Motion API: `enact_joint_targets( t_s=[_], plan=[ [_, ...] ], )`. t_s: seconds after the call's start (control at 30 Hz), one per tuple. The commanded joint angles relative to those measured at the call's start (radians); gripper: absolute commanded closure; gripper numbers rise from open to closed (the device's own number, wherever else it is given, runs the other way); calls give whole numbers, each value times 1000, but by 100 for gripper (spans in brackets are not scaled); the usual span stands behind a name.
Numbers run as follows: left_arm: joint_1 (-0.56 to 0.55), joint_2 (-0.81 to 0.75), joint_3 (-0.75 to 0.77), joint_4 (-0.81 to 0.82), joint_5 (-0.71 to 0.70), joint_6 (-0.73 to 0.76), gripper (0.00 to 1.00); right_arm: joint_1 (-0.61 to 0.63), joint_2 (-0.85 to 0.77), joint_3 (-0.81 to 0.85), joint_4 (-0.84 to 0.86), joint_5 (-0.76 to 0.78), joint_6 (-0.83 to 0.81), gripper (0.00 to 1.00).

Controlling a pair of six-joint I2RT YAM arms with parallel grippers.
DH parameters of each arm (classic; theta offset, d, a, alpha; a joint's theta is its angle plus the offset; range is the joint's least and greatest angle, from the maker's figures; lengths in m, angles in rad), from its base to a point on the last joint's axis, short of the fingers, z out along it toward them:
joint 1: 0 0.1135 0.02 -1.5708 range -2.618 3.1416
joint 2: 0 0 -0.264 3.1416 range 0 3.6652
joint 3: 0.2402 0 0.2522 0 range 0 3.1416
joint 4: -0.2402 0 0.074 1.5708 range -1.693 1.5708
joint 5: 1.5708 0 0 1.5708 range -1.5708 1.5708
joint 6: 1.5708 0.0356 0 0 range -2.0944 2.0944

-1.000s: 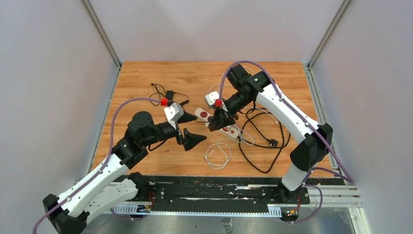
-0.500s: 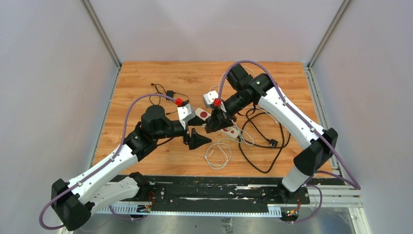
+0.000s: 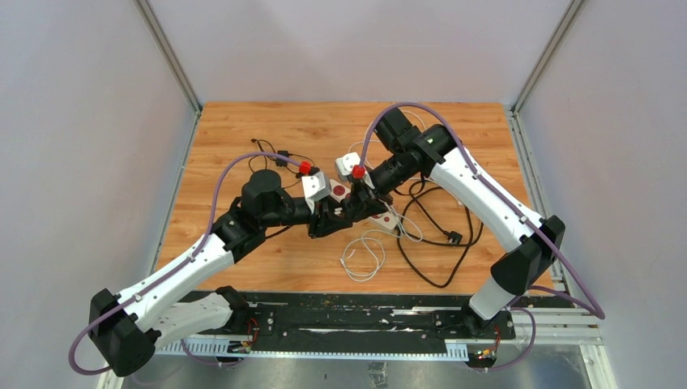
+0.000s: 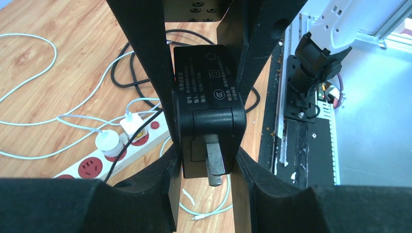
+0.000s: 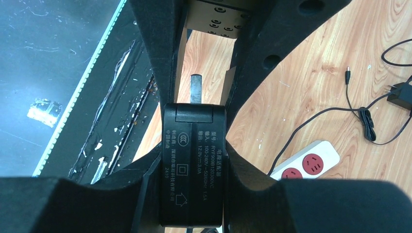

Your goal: Insert the plug

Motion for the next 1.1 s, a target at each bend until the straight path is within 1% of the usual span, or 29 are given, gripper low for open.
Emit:
enact_joint_targets(
  t_s=[0.0,0.03,0.07,0.17,0.27,0.4,0.5,0.57,0.6,0.67,0.7,0.77,0.87,0.9,0.97,1.07],
  plan=[
    [-3,-4,14,82,31,-29,100,32,-32,1,1,-22,-9,83],
    [-3,-11,5,104,29,-37,100,32,-38,0,13,-15,4,78],
    [-3,-19,-4,119,21,-46,100,32,-44,1,30,1,22,69],
    [-3,-44,-29,139,-8,-54,100,30,-80,-16,117,92,116,37],
    [-3,-65,-48,148,-9,-53,100,30,-139,-63,229,156,186,15],
    [-3,-99,-71,165,-36,-68,100,30,-232,-121,351,201,267,7],
    [-3,-127,-89,193,-90,-103,100,29,-320,-180,488,244,345,3],
    [-3,-149,-106,224,-152,-138,100,26,-407,-259,625,301,455,0],
    [-3,-163,-119,252,-205,-170,100,24,-446,-302,707,328,529,0],
    [-3,-188,-147,322,-342,-254,100,16,-529,-427,922,383,728,0],
    [-3,-197,-158,357,-389,-285,100,11,-573,-497,1031,407,840,0],
    [-3,-210,-167,415,-455,-350,100,9,-644,-638,1246,447,1080,0],
    [-3,-215,-145,436,-514,-445,100,9,-692,-796,1486,478,1337,0],
    [-3,-217,-138,447,-510,-462,100,9,-691,-829,1533,499,1430,0],
    [-3,-221,-133,476,-508,-505,100,8,-672,-847,1557,531,1589,0],
    [-3,-230,-121,498,-486,-538,100,10,-617,-828,1608,482,1694,0]
  ],
)
